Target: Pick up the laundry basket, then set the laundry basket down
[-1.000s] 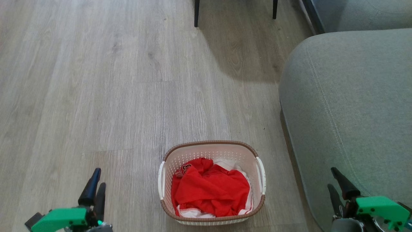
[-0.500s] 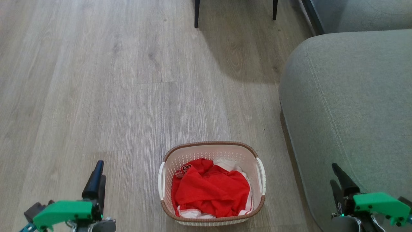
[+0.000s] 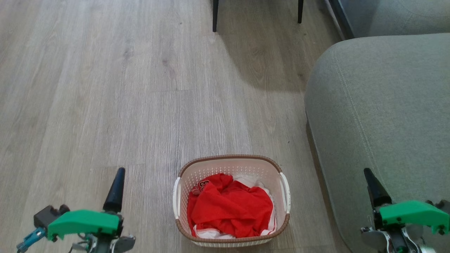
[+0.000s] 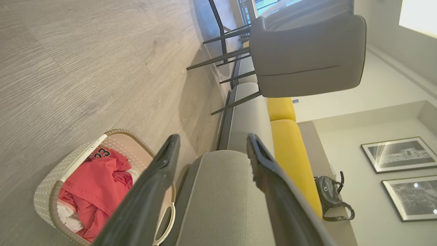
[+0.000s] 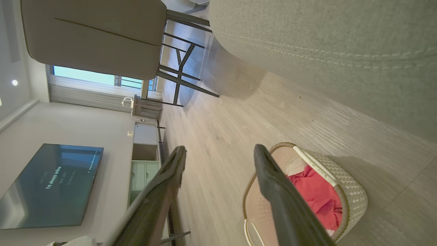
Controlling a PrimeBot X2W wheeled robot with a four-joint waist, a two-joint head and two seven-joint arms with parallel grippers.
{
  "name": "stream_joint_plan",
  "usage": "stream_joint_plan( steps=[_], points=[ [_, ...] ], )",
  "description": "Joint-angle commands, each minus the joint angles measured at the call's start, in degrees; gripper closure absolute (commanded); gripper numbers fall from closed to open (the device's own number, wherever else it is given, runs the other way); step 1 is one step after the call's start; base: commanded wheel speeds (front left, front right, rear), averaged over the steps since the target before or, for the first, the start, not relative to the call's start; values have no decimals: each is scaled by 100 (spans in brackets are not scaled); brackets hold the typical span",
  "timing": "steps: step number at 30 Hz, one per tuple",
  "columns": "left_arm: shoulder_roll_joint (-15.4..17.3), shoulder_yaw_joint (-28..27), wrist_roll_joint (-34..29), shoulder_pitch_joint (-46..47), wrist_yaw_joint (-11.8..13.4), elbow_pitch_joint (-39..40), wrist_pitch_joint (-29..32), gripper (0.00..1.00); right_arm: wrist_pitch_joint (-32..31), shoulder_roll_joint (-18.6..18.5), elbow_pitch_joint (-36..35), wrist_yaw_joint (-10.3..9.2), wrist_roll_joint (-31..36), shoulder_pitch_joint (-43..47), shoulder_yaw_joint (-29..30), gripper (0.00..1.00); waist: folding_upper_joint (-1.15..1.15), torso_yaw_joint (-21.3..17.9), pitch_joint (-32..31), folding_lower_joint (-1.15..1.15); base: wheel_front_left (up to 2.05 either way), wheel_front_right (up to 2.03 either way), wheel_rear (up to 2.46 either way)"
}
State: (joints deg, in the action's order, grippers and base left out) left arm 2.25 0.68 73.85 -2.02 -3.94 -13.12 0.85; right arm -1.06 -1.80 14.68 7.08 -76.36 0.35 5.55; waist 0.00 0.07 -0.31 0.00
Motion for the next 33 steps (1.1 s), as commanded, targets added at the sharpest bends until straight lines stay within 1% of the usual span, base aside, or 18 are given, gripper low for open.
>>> stream_joint_plan(
  steps=[1,7,8,9,14,33],
  points=[
    [36,10,-230,285,27,286,-62,0,84,-43,-273,15,240,-166,-54,0,0,1,-1,0,0,0,0],
    [52,157,-946,282,53,392,-163,0,185,-48,-432,17,867,-127,-164,0,0,5,0,0,0,0,0],
    [70,212,-1188,275,72,420,-196,0,218,-49,-479,17,1112,-117,-229,0,0,4,1,0,0,0,0],
    [70,212,-1188,275,72,420,-196,0,218,-49,-479,17,1112,-117,-229,0,0,4,1,0,0,0,0],
    [129,338,-1706,254,161,474,-280,0,302,-52,-572,19,1570,-88,-320,0,0,-2,4,0,0,0,0],
    [389,688,-3153,180,641,710,-599,0,621,-66,-708,24,3019,-32,-562,0,0,-16,-1,0,0,0,0]
  ],
)
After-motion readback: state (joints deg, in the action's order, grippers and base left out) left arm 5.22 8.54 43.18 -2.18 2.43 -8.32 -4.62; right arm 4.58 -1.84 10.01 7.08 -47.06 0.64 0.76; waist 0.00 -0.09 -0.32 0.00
